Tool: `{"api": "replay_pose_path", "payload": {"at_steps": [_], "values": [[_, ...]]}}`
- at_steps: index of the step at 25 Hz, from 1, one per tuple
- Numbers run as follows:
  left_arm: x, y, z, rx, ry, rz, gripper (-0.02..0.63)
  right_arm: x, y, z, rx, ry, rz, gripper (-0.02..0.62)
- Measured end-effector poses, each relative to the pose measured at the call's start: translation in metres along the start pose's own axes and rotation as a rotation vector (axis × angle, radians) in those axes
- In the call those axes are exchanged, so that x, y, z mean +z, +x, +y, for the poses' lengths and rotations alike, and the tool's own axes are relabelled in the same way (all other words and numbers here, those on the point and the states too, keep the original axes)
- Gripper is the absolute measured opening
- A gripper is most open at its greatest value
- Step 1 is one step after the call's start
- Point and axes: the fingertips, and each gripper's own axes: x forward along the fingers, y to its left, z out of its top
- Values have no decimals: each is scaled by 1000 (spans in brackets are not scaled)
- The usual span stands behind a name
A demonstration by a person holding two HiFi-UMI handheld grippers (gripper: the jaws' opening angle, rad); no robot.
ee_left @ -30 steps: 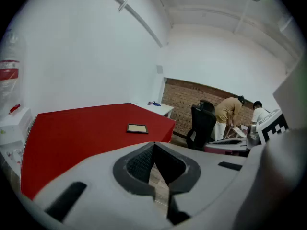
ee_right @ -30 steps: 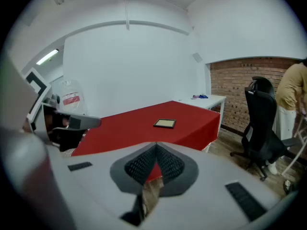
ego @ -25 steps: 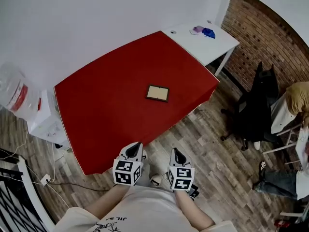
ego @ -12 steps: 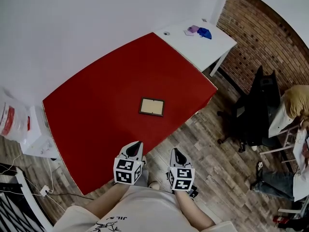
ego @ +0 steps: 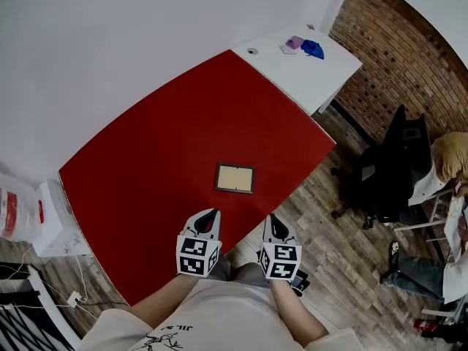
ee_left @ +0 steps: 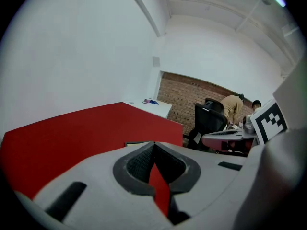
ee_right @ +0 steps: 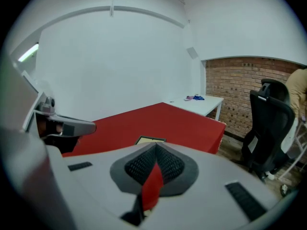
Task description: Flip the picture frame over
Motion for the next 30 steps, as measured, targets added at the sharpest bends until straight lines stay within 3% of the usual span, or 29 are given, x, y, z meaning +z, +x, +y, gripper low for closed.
{"api": "replay_pose_path", "payload": {"at_steps": [15,24,30], "values": [[11,57,-8,37,-29,51,6,17,40,-36,52,-6,42,5],[11,110,-7,24,19,107,8,14,67,-52,63,-18,64,5],[-6,158,-6,-4,43,181,65,9,89,-53,63,1,69,5]]}}
